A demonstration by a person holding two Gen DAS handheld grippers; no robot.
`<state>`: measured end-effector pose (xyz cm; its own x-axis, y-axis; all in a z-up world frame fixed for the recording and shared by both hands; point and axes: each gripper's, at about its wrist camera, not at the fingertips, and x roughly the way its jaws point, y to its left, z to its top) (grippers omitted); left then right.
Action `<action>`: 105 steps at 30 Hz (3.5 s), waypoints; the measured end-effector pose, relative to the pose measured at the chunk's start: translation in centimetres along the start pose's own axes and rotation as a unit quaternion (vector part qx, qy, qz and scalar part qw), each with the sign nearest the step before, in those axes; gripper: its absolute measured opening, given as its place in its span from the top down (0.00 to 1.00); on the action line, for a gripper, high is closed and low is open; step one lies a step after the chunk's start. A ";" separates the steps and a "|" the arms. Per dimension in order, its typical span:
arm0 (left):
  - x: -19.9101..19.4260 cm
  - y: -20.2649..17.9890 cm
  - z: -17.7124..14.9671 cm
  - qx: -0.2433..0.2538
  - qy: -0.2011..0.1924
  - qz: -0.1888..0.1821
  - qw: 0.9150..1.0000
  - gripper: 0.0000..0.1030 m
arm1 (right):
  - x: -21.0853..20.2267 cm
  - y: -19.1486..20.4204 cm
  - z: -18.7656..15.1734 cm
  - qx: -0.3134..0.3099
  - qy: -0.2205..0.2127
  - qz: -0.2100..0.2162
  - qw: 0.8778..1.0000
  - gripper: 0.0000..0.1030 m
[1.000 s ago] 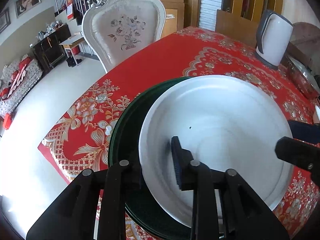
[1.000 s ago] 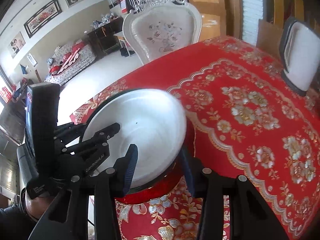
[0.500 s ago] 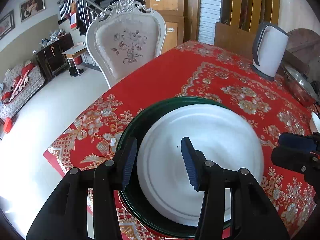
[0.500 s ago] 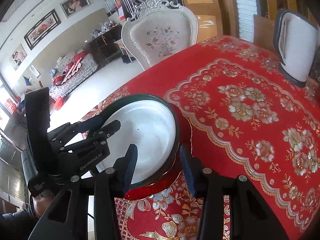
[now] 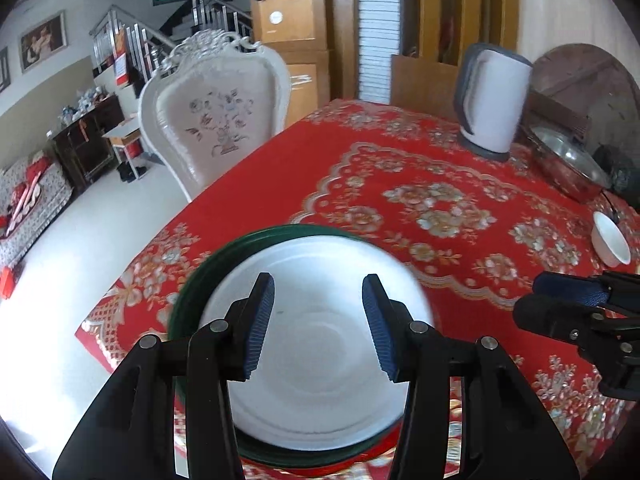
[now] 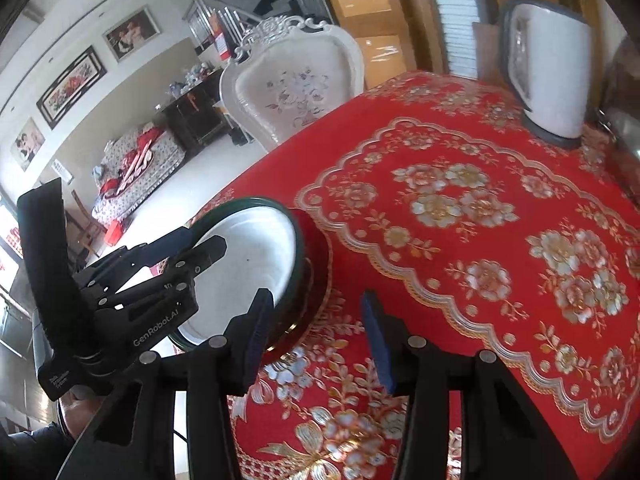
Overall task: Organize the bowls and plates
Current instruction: 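Move the left gripper to the rim of the small white bowl, then close the left gripper on the small white bowl's rim, then lift the small white bowl and carry it over the stack with the left gripper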
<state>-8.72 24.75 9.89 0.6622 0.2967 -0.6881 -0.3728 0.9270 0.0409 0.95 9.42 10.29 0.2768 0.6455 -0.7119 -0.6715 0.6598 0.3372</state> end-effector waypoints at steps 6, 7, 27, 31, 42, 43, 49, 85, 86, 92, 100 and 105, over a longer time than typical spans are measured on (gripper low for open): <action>0.0 -3.6 0.4 0.024 -0.002 -0.019 1.000 0.55 | -1.8 -2.4 -0.7 0.019 -0.011 -0.010 1.000 0.55; 0.0 -4.2 0.4 0.028 -0.001 -0.023 0.999 0.55 | -2.0 -2.8 -0.8 0.022 -0.012 -0.011 1.000 0.55; 0.0 -19.8 1.2 0.127 -0.001 -0.107 0.986 0.55 | -9.4 -13.2 -4.2 0.111 -0.052 -0.060 0.991 0.52; 0.0 -22.7 1.4 0.142 -0.001 -0.121 0.982 0.55 | -11.2 -15.6 -4.8 0.132 -0.062 -0.071 0.987 0.52; 1.3 -31.0 3.3 0.168 0.013 -0.168 0.971 0.55 | -16.5 -23.3 -6.2 0.187 -0.092 -0.114 0.971 0.50; 1.5 -31.6 3.5 0.168 0.014 -0.171 0.971 0.55 | -17.1 -24.0 -6.3 0.192 -0.096 -0.118 0.969 0.50; 3.4 -36.4 5.0 0.170 0.028 -0.190 0.967 0.55 | -19.8 -29.6 -7.3 0.242 -0.123 -0.151 0.951 0.48; 12.8 -43.4 5.4 0.178 0.143 -0.196 0.954 0.80 | -13.5 -37.4 -5.4 0.237 -0.044 -0.151 0.959 0.58; 12.5 -42.9 5.4 0.176 0.144 -0.196 0.954 0.80 | -13.5 -37.1 -5.4 0.239 -0.046 -0.146 0.959 0.58; 11.0 -40.0 5.3 0.170 0.135 -0.185 0.958 0.80 | -13.2 -34.2 -4.9 0.222 -0.048 -0.136 0.964 0.56; 8.7 -34.7 4.8 0.151 0.122 -0.171 0.966 0.80 | -11.8 -29.8 -4.2 0.194 -0.041 -0.118 0.973 0.56; 7.7 -31.2 4.5 0.138 0.117 -0.162 0.970 0.80 | -10.6 -26.6 -3.7 0.171 -0.032 -0.110 0.979 0.56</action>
<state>10.90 -0.85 6.59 0.5384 -0.0500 -0.8412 0.0392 0.9986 -0.0343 13.36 -16.44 6.63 0.4390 0.4884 -0.7541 -0.3243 0.8689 0.3739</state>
